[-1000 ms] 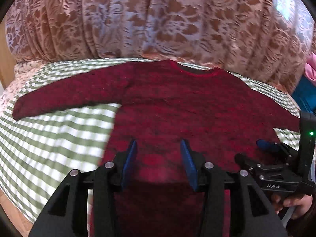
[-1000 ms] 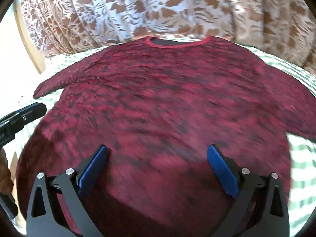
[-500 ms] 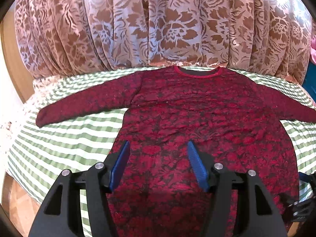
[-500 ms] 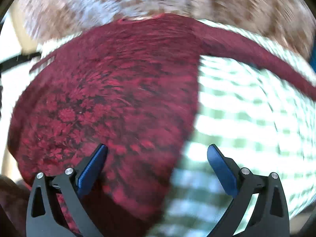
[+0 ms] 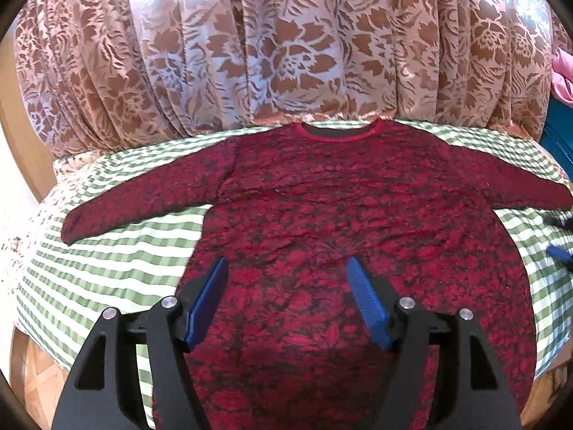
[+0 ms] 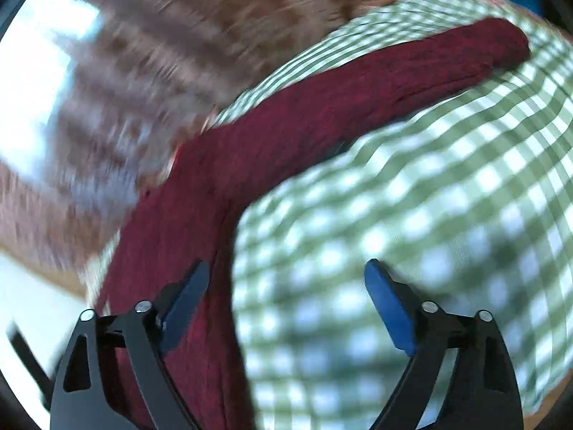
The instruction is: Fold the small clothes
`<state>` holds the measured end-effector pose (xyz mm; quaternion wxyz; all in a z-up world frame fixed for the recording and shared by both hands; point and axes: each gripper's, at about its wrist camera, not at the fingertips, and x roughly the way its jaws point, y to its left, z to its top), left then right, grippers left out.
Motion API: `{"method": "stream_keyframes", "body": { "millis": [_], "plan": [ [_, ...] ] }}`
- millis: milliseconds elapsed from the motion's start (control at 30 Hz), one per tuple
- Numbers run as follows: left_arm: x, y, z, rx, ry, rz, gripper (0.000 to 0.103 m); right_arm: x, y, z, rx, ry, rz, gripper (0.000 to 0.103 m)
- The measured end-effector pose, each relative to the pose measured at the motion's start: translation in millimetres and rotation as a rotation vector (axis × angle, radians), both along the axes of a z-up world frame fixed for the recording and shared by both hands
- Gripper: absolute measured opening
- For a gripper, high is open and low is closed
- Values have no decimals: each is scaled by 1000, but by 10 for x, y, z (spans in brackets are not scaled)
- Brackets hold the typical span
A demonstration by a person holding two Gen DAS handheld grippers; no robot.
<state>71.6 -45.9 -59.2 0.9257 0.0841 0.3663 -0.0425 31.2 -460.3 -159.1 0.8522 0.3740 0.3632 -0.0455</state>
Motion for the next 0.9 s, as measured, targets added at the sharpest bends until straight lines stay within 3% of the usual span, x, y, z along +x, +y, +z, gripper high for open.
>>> {"method": "stream_keyframes", "body": {
  "millis": [133,467,567,633,700,800,900],
  "plan": [
    [38,-99,-70,12,18,-23,69,250,-510,-116,113,-13,-176,74],
    [186,-291,-222,28,55,-66,69,556,-1193,-177,235,-59,-445,73],
    [242,-301,-264,28,68,-67,69,676,-1295,-182,221,-47,-474,62],
    [278,-296,-291,28,74,-63,69,772,-1367,-194,211,-31,-475,37],
    [303,-288,-306,28,77,-59,69,874,-1392,-184,186,-9,-457,19],
    [335,-260,-324,18,82,-48,69,977,-1358,-31,122,-20,-420,14],
    [370,-228,-356,2,98,-40,70,1070,-1178,308,16,-68,-339,14]
  ]
}}
